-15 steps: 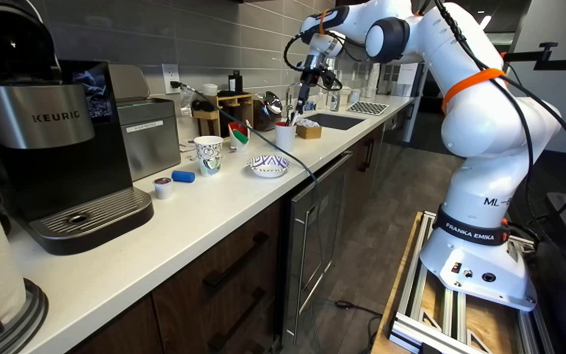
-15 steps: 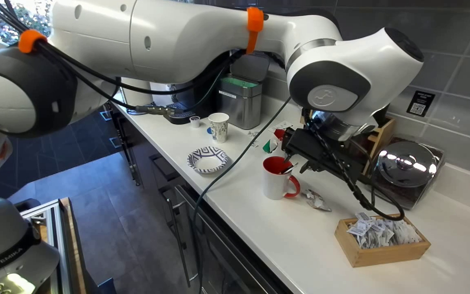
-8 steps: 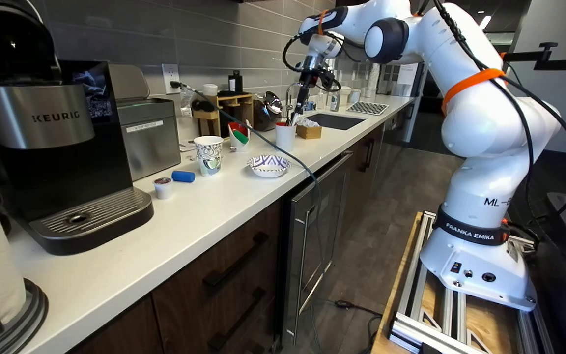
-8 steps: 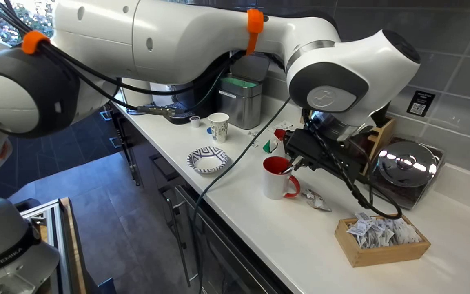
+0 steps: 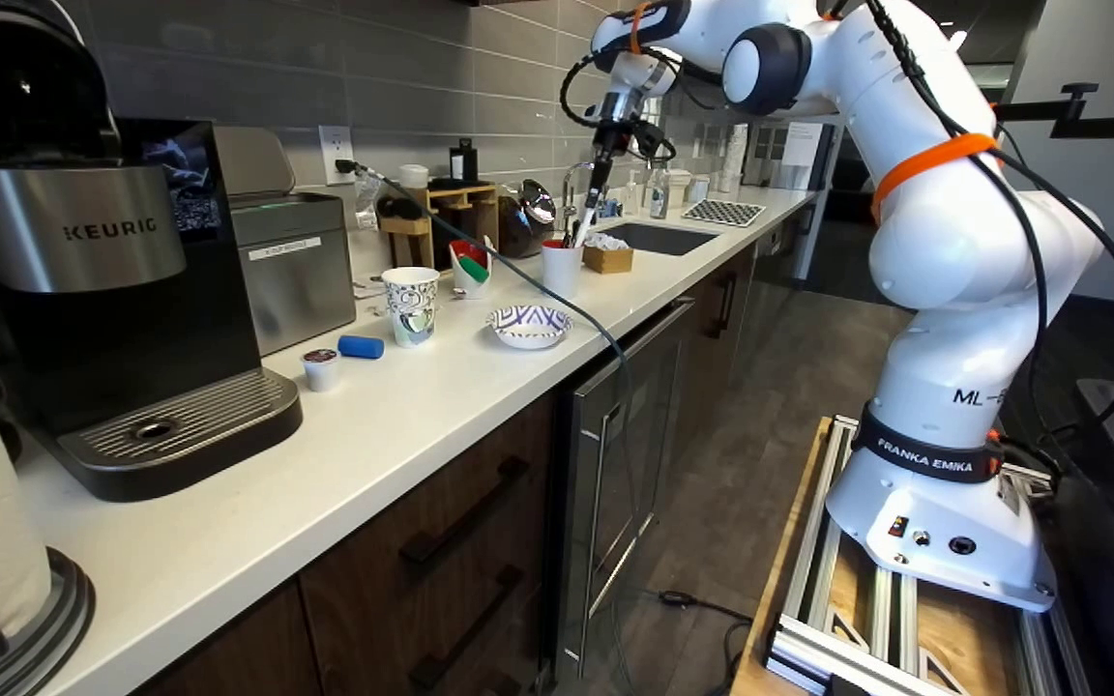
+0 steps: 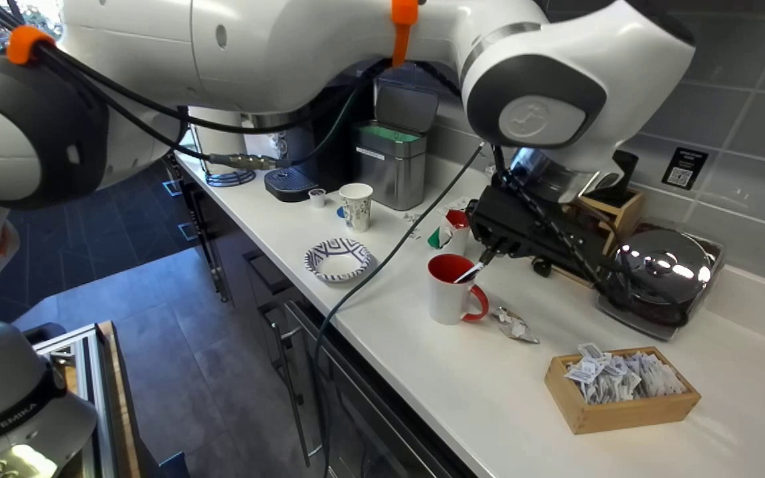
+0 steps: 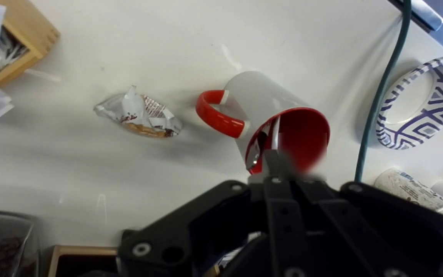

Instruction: Remove the straw from the cup

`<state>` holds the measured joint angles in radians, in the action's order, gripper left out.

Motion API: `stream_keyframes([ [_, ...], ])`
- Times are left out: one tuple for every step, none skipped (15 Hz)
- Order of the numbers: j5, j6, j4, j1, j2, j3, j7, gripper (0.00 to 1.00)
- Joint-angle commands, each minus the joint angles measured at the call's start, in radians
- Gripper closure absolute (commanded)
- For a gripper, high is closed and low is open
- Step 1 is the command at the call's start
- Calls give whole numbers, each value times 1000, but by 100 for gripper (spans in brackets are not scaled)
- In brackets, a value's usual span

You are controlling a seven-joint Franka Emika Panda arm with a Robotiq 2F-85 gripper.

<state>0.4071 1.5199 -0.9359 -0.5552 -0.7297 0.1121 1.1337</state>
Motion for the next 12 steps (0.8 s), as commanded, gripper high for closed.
stream_keyframes([
  [-63, 61, -96, 34, 147, 19, 78, 100],
  [-73, 74, -120, 41, 192, 17, 103, 100],
  [-79, 78, -140, 45, 232, 13, 126, 100],
  [-80, 78, -153, 51, 261, 6, 150, 100],
  [-77, 71, -176, 57, 300, 1, 171, 100],
  [-74, 65, -203, 66, 338, -5, 197, 100],
  [-64, 61, -234, 71, 376, -14, 227, 100],
  [-41, 46, -263, 73, 408, -28, 257, 100],
  [-24, 40, -290, 76, 437, -40, 278, 100],
  [7, 33, -319, 75, 461, -54, 289, 100],
  [34, 32, -345, 75, 477, -65, 291, 100],
  [57, 16, -377, 74, 504, -78, 314, 100],
])
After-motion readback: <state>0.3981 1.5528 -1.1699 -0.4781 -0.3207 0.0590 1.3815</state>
